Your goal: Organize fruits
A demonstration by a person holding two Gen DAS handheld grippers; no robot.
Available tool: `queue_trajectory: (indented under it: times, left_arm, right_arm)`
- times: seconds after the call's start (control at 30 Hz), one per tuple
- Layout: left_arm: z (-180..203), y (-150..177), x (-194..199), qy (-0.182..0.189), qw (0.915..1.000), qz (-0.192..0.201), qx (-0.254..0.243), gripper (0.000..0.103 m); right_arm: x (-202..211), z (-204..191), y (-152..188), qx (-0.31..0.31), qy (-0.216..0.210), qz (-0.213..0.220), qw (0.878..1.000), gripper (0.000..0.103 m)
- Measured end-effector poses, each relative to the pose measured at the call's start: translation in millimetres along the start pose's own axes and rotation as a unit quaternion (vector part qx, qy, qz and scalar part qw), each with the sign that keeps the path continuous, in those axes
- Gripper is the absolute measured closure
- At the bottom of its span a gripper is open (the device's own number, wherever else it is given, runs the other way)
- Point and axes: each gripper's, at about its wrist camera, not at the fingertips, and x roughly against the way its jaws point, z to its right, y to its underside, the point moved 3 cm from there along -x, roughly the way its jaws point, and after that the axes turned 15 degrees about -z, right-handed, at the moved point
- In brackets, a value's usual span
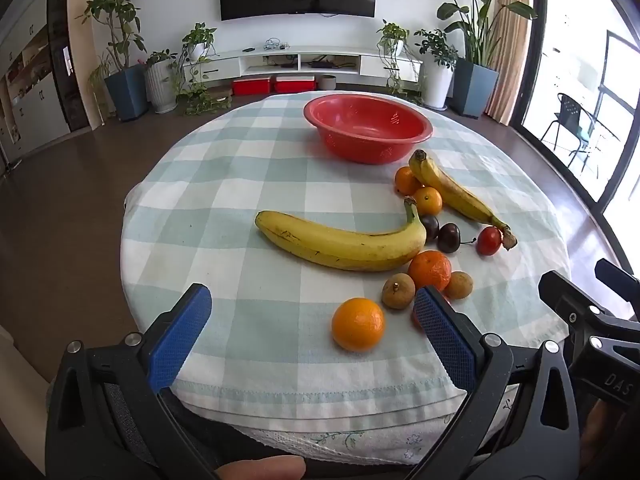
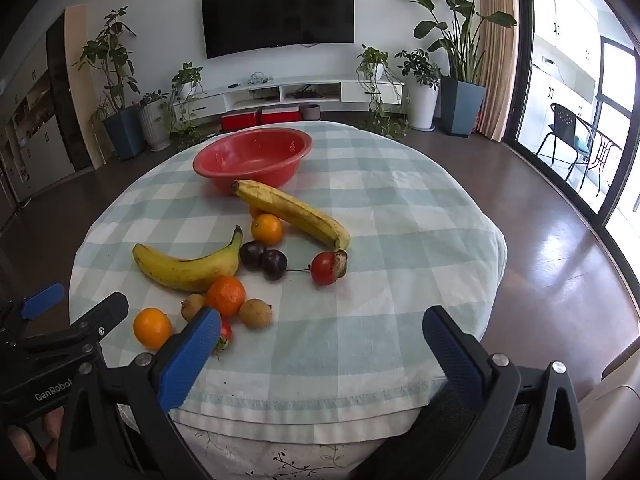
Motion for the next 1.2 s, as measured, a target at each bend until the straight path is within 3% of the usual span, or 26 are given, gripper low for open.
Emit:
queue_trajectory:
  times: [1.2]
  left_arm:
    - [-13,5,-10,-0.008,0.9999,0.0,0.007,0.0]
  right_arm:
    - [-8,-6,7,0.006,0.004,-0.023,1.0,0.0]
